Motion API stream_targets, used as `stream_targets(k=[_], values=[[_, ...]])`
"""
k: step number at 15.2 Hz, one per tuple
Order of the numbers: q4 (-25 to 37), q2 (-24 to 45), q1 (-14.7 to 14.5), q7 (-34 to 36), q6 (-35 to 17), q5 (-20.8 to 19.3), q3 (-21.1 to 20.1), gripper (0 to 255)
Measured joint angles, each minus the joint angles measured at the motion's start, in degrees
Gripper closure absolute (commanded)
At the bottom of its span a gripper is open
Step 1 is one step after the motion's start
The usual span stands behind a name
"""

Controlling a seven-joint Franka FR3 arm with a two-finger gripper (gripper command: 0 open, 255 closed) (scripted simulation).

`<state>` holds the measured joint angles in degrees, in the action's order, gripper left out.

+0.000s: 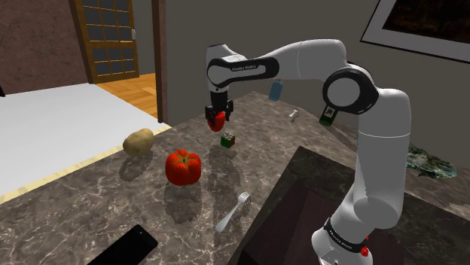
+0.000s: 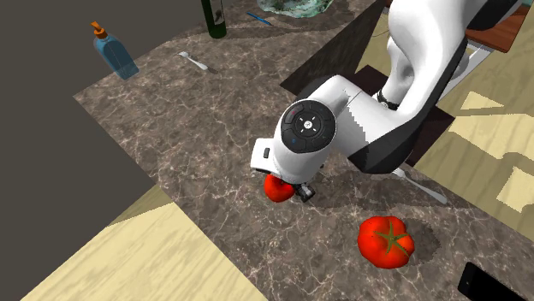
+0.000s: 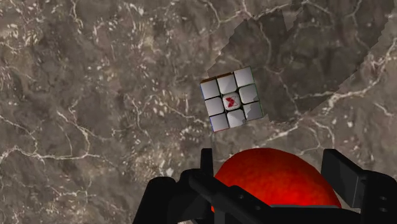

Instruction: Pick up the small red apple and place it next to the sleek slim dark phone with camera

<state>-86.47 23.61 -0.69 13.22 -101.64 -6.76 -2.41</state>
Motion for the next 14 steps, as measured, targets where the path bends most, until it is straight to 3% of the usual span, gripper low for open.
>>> stream_targets(k=[14], values=[[8.9,-1.0,-0.2,-0.8,9.9,0.2,-0.1,255]])
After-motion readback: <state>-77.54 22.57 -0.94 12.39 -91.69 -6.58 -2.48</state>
